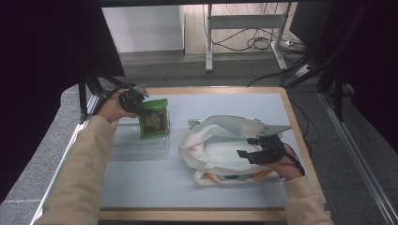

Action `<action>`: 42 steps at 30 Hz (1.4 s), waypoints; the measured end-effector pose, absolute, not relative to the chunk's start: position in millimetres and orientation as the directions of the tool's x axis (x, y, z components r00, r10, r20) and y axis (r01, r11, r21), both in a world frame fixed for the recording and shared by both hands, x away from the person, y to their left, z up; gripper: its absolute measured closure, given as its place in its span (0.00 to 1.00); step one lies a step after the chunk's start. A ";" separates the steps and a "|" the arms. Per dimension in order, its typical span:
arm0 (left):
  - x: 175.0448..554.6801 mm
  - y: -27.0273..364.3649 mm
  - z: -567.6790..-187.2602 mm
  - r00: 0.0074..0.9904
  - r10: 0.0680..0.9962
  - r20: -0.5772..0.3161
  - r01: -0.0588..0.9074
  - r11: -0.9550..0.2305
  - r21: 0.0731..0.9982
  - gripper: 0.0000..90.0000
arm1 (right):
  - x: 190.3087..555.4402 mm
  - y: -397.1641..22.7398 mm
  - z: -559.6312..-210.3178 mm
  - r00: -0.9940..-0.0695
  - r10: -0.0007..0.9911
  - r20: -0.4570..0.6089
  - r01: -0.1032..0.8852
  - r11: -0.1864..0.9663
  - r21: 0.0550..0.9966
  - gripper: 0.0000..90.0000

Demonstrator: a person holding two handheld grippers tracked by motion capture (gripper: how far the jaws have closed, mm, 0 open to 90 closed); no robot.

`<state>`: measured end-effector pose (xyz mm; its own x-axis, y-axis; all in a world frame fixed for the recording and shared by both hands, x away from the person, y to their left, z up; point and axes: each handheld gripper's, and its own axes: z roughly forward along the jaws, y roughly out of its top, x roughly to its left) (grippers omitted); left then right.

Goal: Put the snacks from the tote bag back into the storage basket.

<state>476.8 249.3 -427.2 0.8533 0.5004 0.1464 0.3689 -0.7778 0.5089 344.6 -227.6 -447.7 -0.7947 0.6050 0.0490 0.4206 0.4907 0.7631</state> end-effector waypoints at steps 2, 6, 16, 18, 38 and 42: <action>477.0 248.8 -428.0 0.853 0.498 0.157 0.360 -0.778 0.515 0.79 | 344.5 -227.8 -447.6 -0.794 0.606 0.050 0.422 0.490 0.763 0.37; 476.6 248.8 -427.1 0.847 0.501 0.177 0.347 -0.774 0.529 0.75 | 344.5 -228.1 -447.5 -0.794 0.606 0.052 0.424 0.490 0.762 0.36; 468.7 246.6 -404.6 0.824 0.507 0.251 0.265 -0.738 0.620 0.64 | 344.6 -228.3 -447.1 -0.794 0.606 0.051 0.423 0.490 0.762 0.36; 466.6 245.4 -399.6 0.822 0.505 0.263 0.251 -0.736 0.629 0.63 | 344.6 -228.4 -447.1 -0.794 0.606 0.050 0.422 0.490 0.763 0.36; 444.1 233.9 -381.4 0.817 0.566 0.115 0.333 -0.624 0.707 0.51 | 341.7 -232.8 -444.3 -0.795 0.604 0.054 0.415 0.477 0.775 0.36; 436.2 228.4 -383.5 0.812 0.578 0.084 0.350 -0.597 0.722 0.51 | 341.4 -234.9 -442.5 -0.795 0.604 0.058 0.413 0.469 0.781 0.36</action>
<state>436.2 228.4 -383.5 0.8119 0.5777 0.0843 0.3498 -0.5969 0.7221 341.4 -234.9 -442.5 -0.7952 0.6035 0.0580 0.4126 0.4686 0.7812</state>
